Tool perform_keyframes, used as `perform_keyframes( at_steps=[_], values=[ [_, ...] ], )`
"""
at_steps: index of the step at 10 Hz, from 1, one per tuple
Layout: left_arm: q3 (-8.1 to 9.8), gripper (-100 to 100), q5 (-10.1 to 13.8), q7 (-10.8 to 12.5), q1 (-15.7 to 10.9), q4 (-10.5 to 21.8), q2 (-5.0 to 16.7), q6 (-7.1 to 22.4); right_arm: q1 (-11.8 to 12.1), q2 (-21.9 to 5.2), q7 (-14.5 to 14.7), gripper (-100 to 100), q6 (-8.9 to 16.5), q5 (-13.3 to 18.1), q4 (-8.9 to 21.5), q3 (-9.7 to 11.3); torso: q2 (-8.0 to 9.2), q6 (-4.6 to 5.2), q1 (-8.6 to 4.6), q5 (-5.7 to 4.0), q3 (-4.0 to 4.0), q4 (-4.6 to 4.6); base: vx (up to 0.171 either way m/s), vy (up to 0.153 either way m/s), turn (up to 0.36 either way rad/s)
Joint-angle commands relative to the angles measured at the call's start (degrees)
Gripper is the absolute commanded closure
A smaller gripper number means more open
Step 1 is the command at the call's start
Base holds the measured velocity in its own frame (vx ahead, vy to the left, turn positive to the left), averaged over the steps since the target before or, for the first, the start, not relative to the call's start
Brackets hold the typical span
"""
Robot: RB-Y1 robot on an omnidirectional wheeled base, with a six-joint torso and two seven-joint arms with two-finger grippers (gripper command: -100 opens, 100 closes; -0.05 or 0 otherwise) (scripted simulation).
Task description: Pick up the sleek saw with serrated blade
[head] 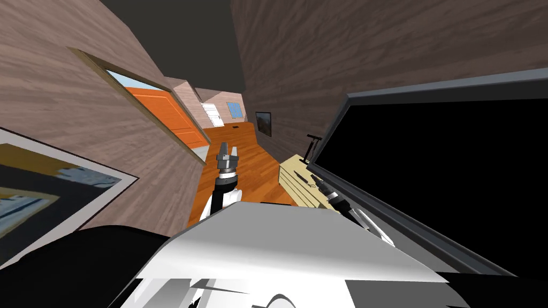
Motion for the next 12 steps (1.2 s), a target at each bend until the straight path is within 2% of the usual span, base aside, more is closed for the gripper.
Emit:
perform_keyframes(
  at_steps=[1,2,3,4,5,6,7,8,9,10,11,12],
  values=[
    [0.0,0,0.0,0.0,0.0,0.0,0.0,0.0,-0.2,-2.5,-0.9,-100,-0.3,2.9,2.9,0.1,0.0,0.0,0.0,0.0,0.0,0.0,0.043,0.026,0.142],
    [0.0,0,0.0,0.0,0.0,0.0,0.0,0.0,-0.2,-2.5,-0.9,-100,-0.3,3.4,3.7,0.1,-0.01,-0.04,0.01,0.01,0.0,0.01,0.031,0.018,0.16],
    [0.0,0,0.0,0.0,0.0,0.0,0.0,0.0,-0.6,-4.4,-1.6,-100,-0.6,5.7,5.6,0.3,0.03,-0.02,0.0,0.0,0.02,0.01,0.038,0.017,0.268],
    [0.0,0,0.0,0.0,0.0,0.0,0.0,0.0,-0.6,-4.4,-1.6,-100,-0.6,6.1,6.8,0.3,0.0,-0.06,-0.01,0.0,0.01,0.01,0.039,0.006,0.139],
    [0.0,0,0.0,0.0,0.0,0.0,0.0,0.0,-0.9,-6.2,-2.2,-100,-0.8,8.5,8.9,0.6,0.01,0.0,-0.03,0.0,0.01,0.01,0.044,0.018,0.244],
    [0.0,0,0.0,0.0,0.0,0.0,0.0,0.0,-0.9,-6.2,-2.2,-100,-0.8,8.8,9.9,0.6,-0.01,-0.05,-0.01,0.0,0.0,0.01,0.037,0.008,0.118],
    [0.0,0,0.0,0.0,0.0,0.0,0.0,0.0,-1.3,-8.1,-2.9,-100,-1.1,11.1,12.6,0.9,0.01,0.01,-0.03,0.0,0.01,0.0,0.045,0.012,0.273],
    [0.0,0,0.0,0.0,0.0,0.0,0.0,0.0,-1.3,-8.1,-2.9,-100,-1.1,11.5,13.0,0.9,-0.02,-0.05,-0.03,0.0,-0.01,0.01,0.043,0.004,0.108],
    [0.0,0,0.0,0.0,0.0,0.0,0.0,0.0,-1.7,-9.9,-3.5,-100,-1.4,13.7,15.8,1.4,0.01,0.02,-0.03,0.0,0.0,0.0,0.048,0.021,0.204],
    [0.0,0,0.0,0.0,0.0,0.0,0.0,0.0,-1.7,-9.9,-3.5,-100,-1.4,14.2,16.0,1.4,-0.02,-0.04,0.02,0.01,-0.01,0.0,0.041,0.013,0.118],
    [0.0,0,0.0,0.0,0.0,0.0,0.0,0.0,-2.1,-11.6,-4.1,-100,-1.7,16.4,18.9,1.8,0.0,0.01,0.01,0.0,0.0,0.0,0.042,0.009,0.236],
    [0.0,0,0.0,0.0,0.0,0.0,0.0,0.0,-2.1,-11.6,-4.1,-100,-1.7,16.9,19.0,1.8,-0.01,-0.03,-0.01,0.01,0.0,0.01,0.037,0.001,0.149]
  ],
)
